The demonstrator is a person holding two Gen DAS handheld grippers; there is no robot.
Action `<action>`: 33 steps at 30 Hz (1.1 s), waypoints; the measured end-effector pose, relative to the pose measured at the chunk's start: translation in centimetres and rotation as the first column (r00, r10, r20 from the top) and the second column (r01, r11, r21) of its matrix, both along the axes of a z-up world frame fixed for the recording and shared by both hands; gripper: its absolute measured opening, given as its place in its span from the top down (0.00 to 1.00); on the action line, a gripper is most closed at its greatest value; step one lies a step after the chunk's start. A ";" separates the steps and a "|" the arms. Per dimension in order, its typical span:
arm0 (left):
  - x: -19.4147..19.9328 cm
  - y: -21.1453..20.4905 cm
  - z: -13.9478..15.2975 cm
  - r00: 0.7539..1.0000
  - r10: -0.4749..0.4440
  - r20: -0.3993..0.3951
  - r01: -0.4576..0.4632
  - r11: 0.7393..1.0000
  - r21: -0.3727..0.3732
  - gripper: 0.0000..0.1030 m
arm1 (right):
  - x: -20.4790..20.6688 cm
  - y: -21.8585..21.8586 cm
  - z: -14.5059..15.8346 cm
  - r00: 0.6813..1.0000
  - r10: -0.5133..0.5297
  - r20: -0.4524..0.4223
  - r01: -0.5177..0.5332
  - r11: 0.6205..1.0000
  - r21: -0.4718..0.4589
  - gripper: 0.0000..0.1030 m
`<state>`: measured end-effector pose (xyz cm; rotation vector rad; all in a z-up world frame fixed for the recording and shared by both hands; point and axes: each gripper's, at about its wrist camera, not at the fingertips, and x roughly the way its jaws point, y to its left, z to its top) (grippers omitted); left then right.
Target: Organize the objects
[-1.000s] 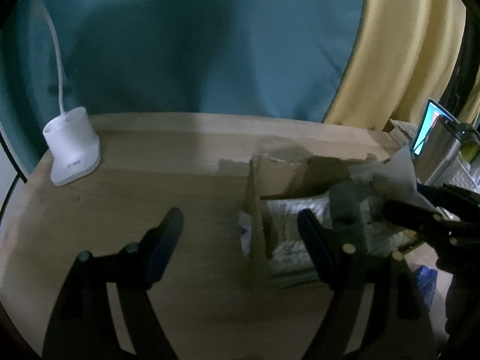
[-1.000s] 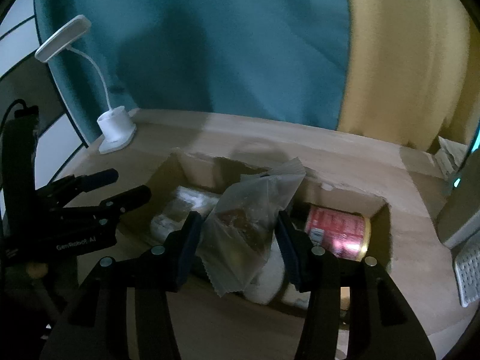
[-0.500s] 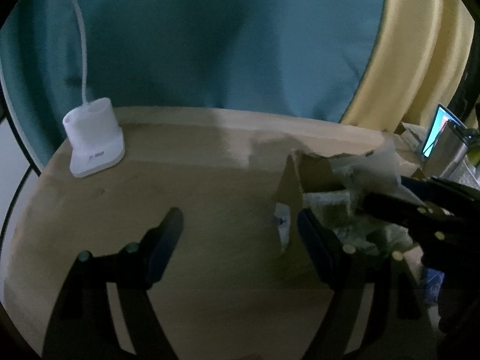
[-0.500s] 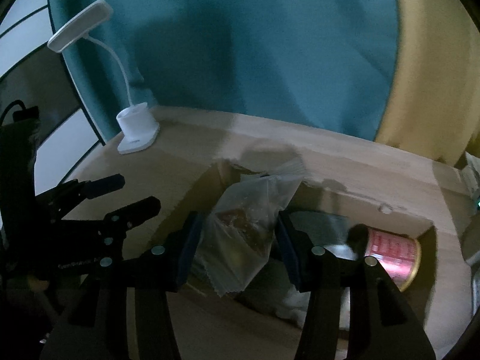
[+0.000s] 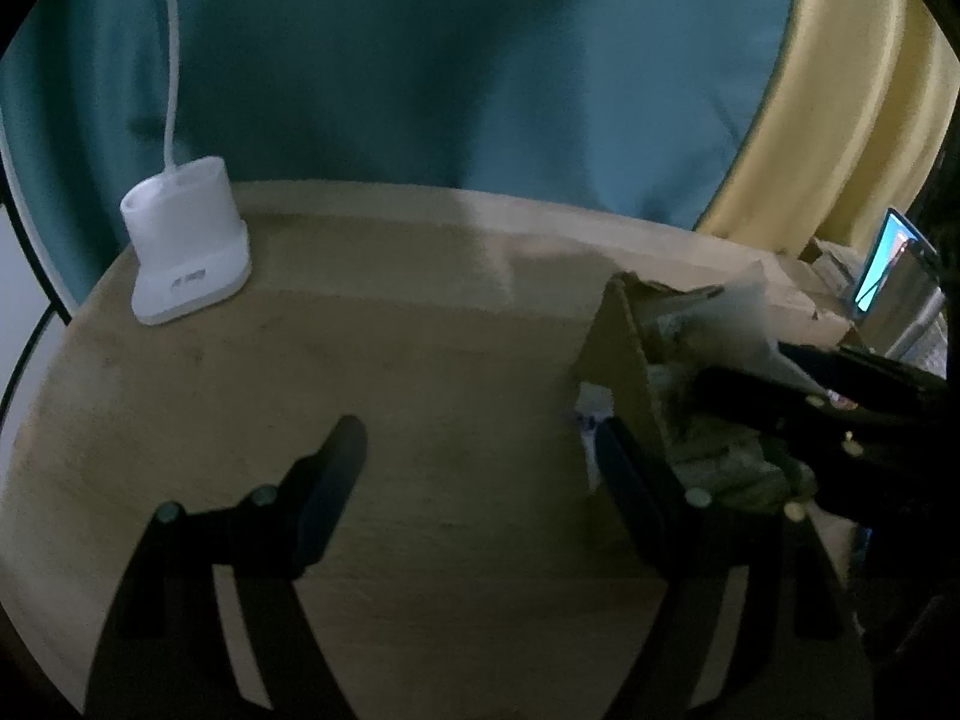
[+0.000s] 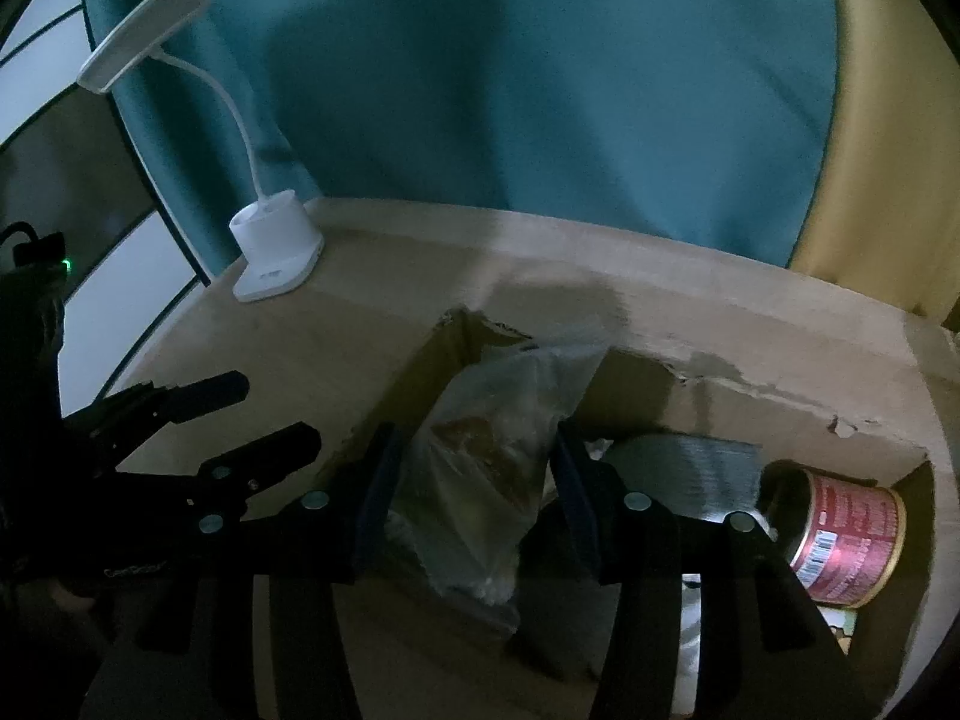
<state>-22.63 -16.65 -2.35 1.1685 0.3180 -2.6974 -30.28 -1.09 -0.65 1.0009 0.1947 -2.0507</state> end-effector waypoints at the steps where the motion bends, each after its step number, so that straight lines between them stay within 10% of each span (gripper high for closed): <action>1: 0.0 -0.1 0.0 1.000 0.002 0.001 -0.002 1.000 0.001 0.23 | -0.1 0.0 -0.1 1.000 0.001 0.001 -0.001 1.000 -0.001 0.47; 13: 0.6 0.2 0.6 1.000 0.014 0.000 -0.014 1.000 -0.003 0.23 | 0.9 0.5 -0.5 1.000 0.000 -0.015 0.000 1.000 -0.014 0.26; 33: 2.5 4.2 3.1 0.999 -0.026 -0.044 0.025 1.000 -0.015 0.23 | 3.3 5.5 1.2 0.994 -0.069 -0.084 0.067 0.997 -0.034 0.25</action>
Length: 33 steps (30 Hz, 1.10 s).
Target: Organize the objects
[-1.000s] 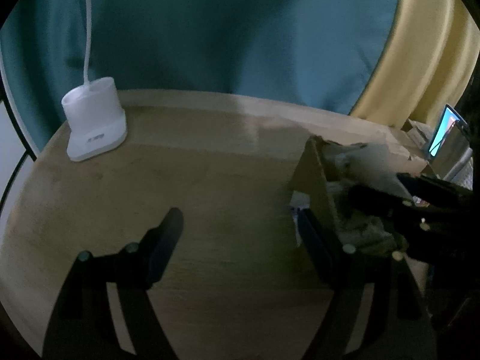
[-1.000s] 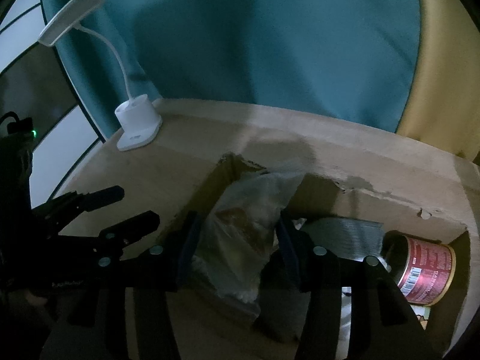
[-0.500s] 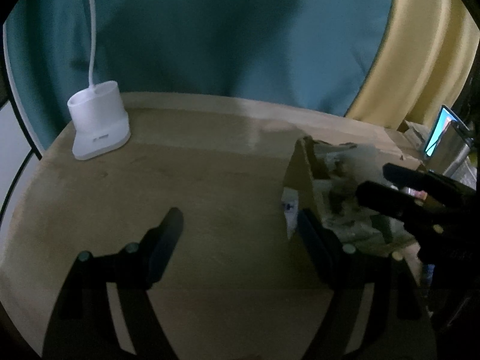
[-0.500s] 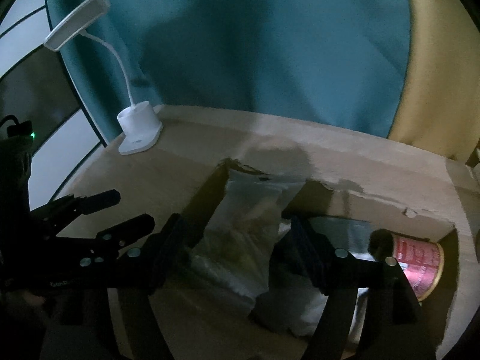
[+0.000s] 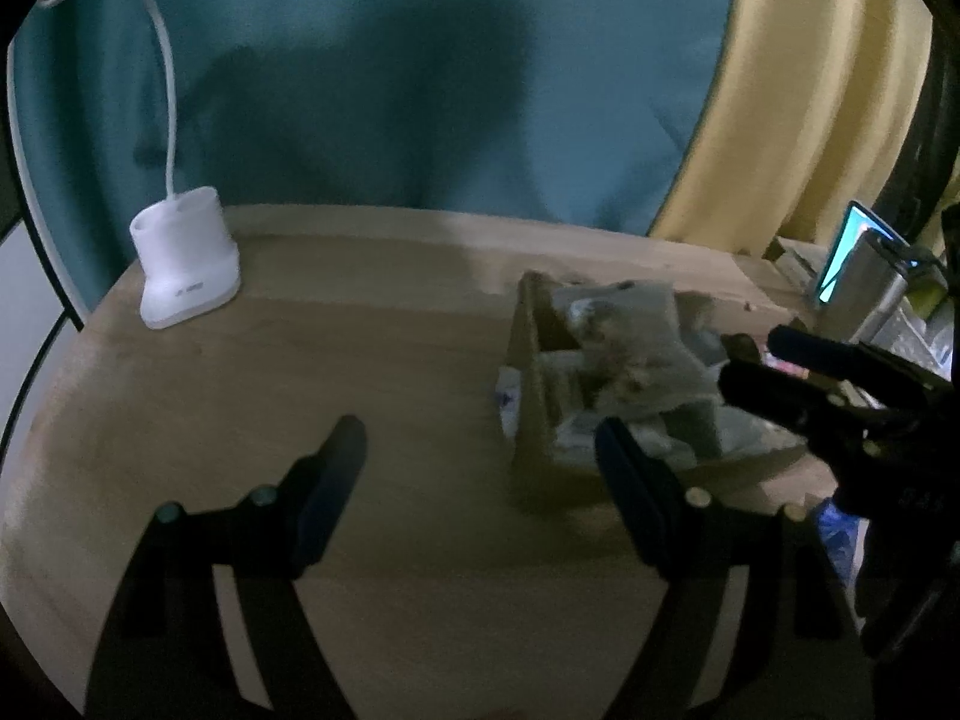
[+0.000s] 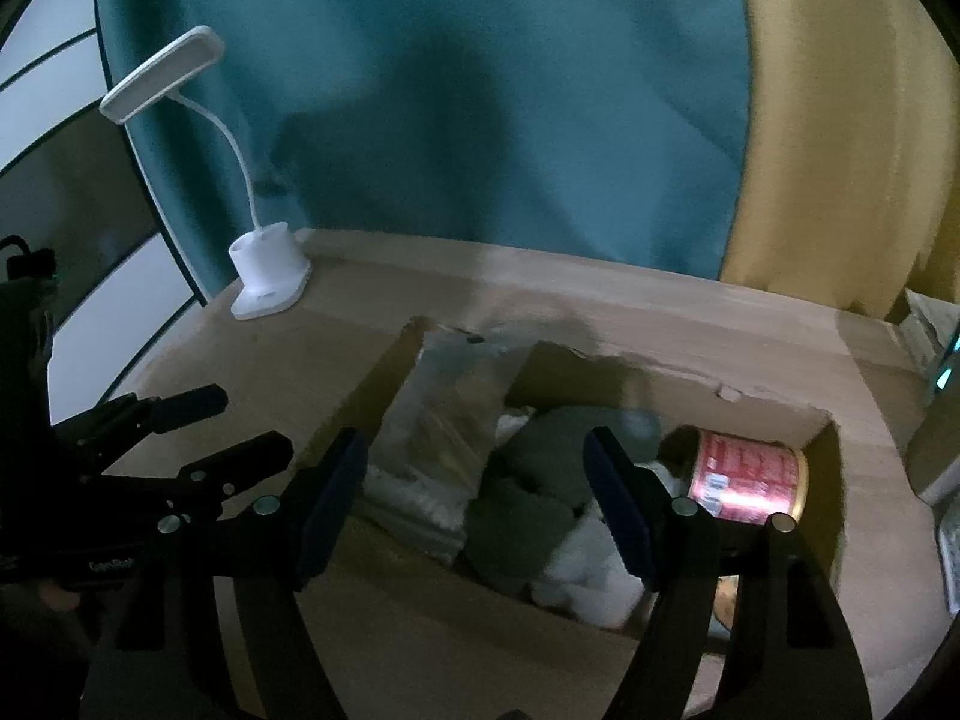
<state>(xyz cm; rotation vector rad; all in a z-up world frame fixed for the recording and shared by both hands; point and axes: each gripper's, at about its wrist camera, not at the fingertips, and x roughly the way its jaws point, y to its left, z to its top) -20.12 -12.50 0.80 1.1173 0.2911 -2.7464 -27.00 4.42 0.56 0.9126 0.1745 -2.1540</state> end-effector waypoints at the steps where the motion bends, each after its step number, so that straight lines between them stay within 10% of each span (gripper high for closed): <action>1: 0.1 0.2 0.1 1.000 -0.002 -0.003 0.002 1.000 -0.002 0.23 | 0.1 0.4 0.1 1.000 -0.006 -0.003 0.006 1.000 -0.002 0.25; 33: 3.4 7.9 2.5 0.994 -0.088 -0.063 0.087 0.996 -0.024 0.23 | 3.9 10.6 1.3 0.992 -0.118 -0.045 0.117 0.993 -0.026 0.25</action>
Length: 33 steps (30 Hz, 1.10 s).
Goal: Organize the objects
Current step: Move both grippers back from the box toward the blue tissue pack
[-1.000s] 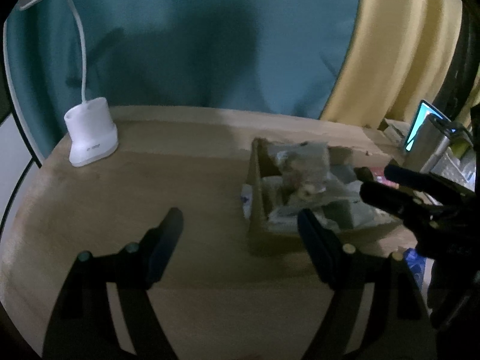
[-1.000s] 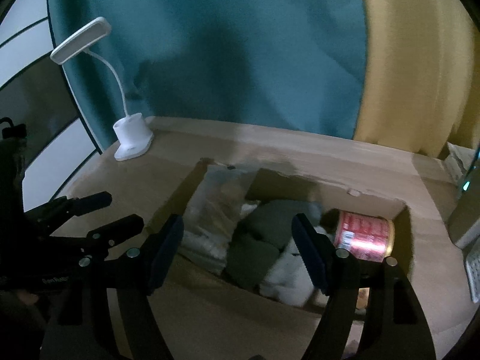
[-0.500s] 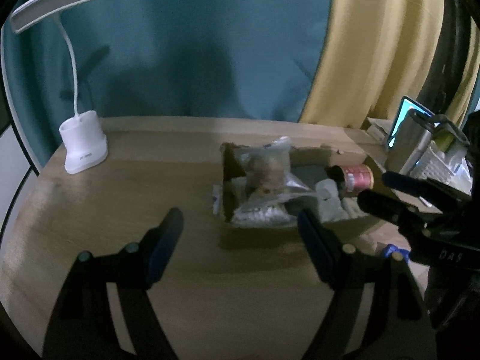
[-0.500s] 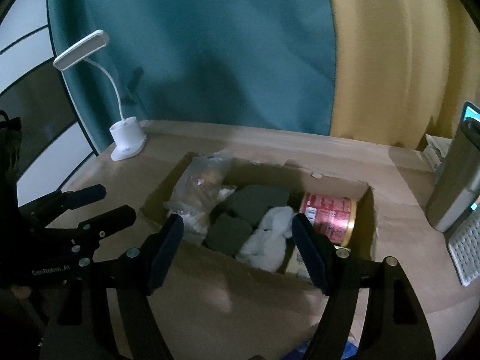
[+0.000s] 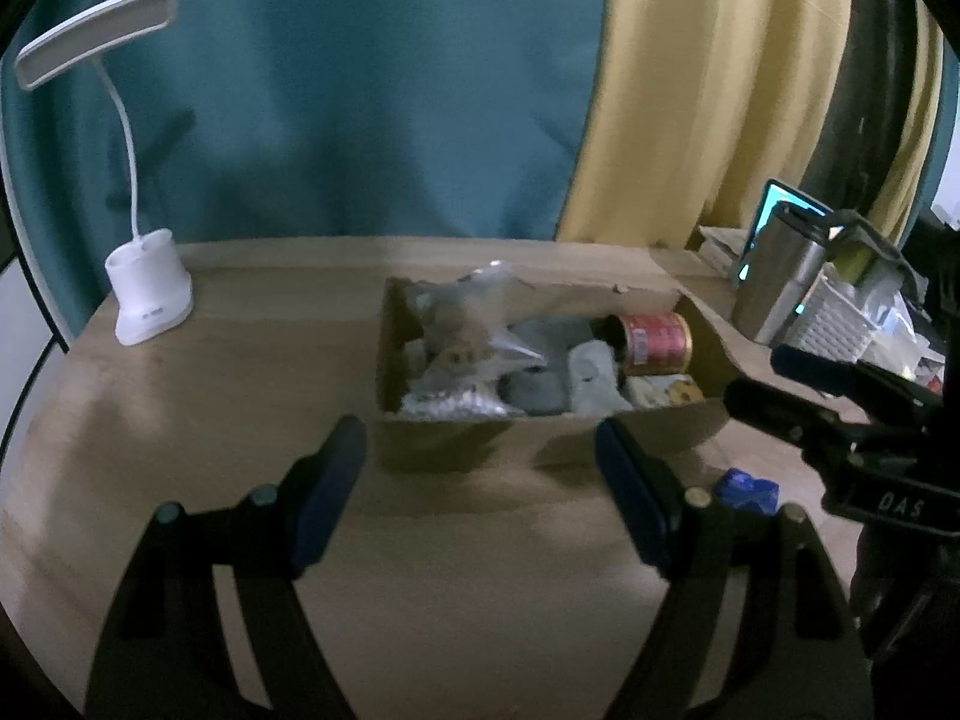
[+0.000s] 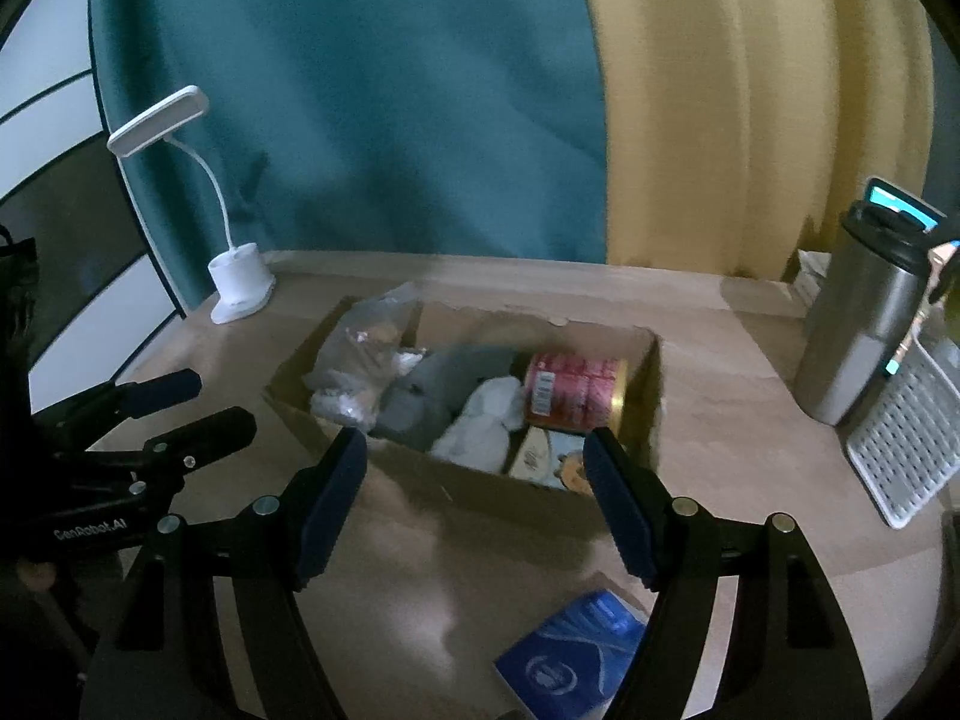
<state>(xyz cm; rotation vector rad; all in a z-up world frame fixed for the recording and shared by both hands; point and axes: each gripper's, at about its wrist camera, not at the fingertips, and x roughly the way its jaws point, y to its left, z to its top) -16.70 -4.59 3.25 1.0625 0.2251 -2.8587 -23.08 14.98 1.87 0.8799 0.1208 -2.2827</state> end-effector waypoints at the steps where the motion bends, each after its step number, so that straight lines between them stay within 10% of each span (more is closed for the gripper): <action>1: 0.1 0.2 0.0 1.000 -0.002 0.000 0.002 1.000 0.000 0.22 | 0.1 0.3 0.0 1.000 -0.003 0.000 0.003 1.000 0.001 0.25; 33: 3.6 3.8 -2.3 0.999 -0.039 0.025 0.039 0.999 0.018 0.22 | 4.0 5.4 -3.5 0.998 -0.059 0.033 0.056 0.996 0.071 0.13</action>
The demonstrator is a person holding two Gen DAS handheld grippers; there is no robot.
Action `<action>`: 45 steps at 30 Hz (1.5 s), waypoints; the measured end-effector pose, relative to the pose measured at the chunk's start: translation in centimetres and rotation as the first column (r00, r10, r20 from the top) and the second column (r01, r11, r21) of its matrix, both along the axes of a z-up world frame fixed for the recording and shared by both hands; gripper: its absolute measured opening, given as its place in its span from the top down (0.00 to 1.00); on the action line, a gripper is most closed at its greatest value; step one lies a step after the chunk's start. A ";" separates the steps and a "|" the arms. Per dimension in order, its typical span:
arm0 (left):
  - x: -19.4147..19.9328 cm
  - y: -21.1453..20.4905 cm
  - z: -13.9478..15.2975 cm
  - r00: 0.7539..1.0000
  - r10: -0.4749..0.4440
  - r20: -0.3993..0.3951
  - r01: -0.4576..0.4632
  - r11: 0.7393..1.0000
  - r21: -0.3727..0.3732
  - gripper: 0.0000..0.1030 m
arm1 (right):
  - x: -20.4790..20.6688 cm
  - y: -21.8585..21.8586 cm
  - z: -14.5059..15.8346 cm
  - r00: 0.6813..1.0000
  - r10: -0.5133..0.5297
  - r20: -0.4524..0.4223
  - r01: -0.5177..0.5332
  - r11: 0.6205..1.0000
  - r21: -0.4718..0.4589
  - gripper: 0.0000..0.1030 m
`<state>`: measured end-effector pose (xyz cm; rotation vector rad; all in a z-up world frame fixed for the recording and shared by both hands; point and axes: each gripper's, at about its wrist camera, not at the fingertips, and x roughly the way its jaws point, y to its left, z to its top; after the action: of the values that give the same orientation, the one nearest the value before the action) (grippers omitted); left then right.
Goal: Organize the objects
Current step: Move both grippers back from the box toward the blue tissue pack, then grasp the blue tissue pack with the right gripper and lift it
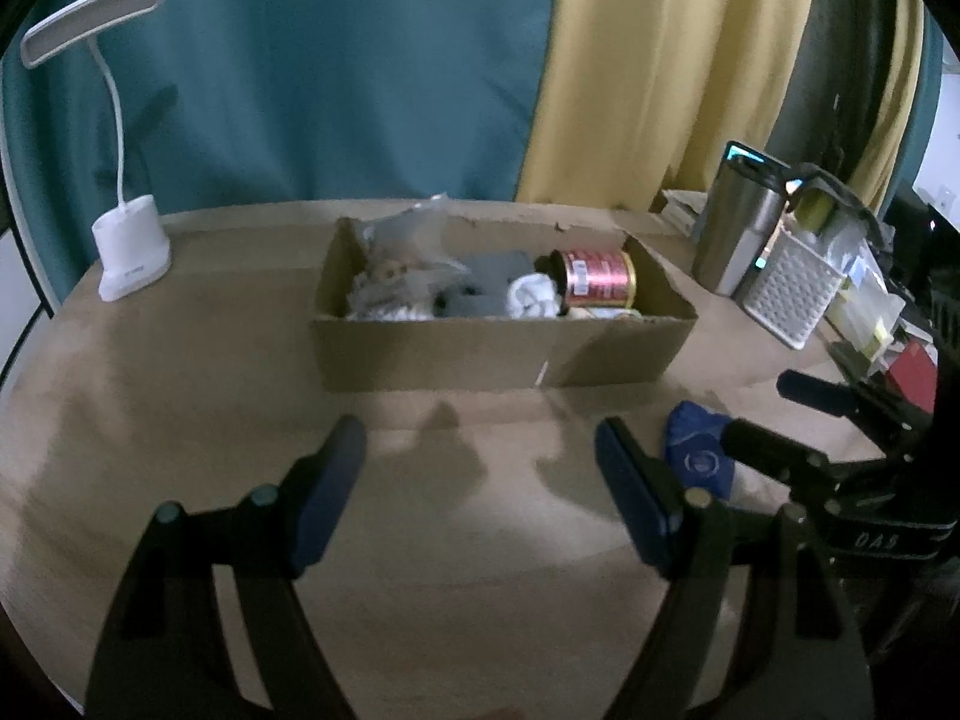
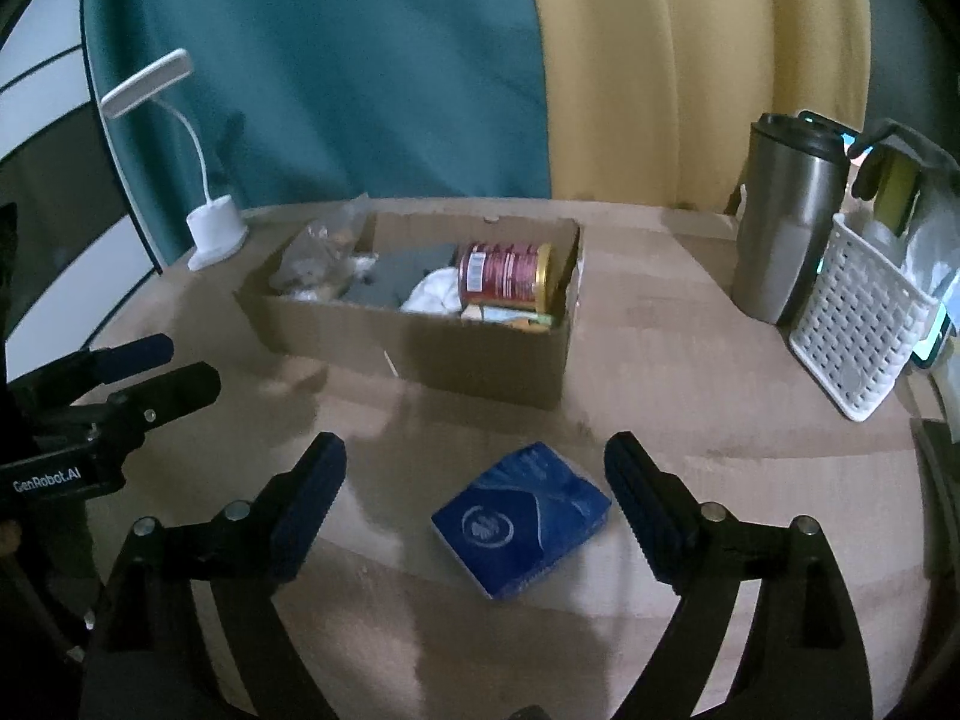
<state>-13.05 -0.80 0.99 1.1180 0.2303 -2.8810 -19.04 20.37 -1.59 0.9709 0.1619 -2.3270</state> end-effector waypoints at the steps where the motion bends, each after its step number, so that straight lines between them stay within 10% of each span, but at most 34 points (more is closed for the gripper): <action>1: 0.1 0.0 -0.1 1.000 -0.001 0.001 0.001 1.000 0.000 0.22 | 0.1 0.1 -0.2 1.000 0.001 0.001 -0.001 1.000 0.002 0.13; 45: -0.8 -1.7 -4.1 0.995 -0.017 0.096 0.014 0.999 0.031 0.08 | -1.3 -2.5 -5.7 0.991 -0.069 0.115 0.057 0.993 0.099 0.20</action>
<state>-13.89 -2.46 -3.11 1.2646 0.2629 -2.8369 -20.30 17.85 -7.29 1.1739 0.1989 -2.3291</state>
